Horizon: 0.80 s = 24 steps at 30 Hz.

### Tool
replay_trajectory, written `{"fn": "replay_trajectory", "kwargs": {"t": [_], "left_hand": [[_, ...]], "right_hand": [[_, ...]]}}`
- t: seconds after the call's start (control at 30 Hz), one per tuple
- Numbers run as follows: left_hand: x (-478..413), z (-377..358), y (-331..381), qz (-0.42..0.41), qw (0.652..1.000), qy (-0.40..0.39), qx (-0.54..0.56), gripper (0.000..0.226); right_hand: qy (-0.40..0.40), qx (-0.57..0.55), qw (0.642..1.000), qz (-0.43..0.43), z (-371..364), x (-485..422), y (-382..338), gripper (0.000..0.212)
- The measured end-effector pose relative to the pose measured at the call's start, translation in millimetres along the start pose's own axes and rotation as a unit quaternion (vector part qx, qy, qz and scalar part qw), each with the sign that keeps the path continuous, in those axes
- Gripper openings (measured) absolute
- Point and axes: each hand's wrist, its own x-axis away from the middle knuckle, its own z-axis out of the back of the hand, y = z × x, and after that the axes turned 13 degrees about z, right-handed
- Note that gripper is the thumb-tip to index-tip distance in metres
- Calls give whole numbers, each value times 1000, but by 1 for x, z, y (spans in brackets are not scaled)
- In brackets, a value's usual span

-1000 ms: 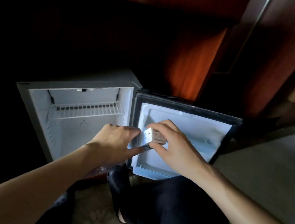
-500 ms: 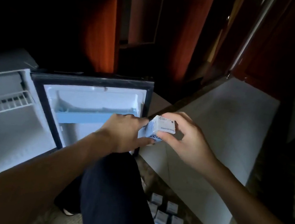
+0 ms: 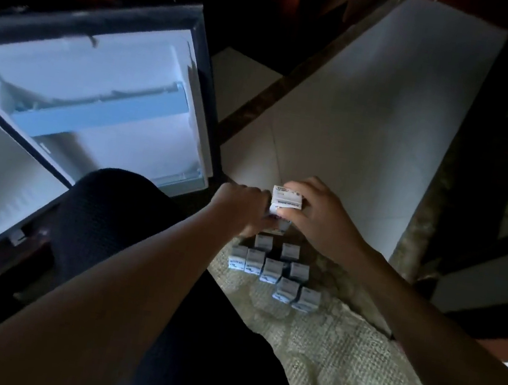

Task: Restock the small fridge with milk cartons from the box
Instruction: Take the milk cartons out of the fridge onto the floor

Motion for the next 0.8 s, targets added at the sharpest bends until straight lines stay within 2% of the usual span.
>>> {"fn": "replay_trajectory", "kwargs": {"t": [0.1, 0.23, 0.37, 0.5, 0.8], "left_hand": [[-7, -23, 7, -19, 999, -23, -27, 65], [0, -60, 16, -7, 999, -24, 45, 52], [8, -86, 21, -8, 996, -79, 31, 49], [10, -93, 13, -1, 997, -67, 23, 44], [19, -116, 10, 58, 987, -133, 66, 59]], "right_hand": [[-23, -15, 999, -31, -18, 16, 17, 35], [-25, -27, 998, -56, -38, 32, 31, 37], [-30, -50, 994, -88, -64, 50, 46, 38], [-50, -85, 990, -103, -93, 68, 62, 39], [-109, -38, 986, -118, -138, 95, 92, 41]]}}
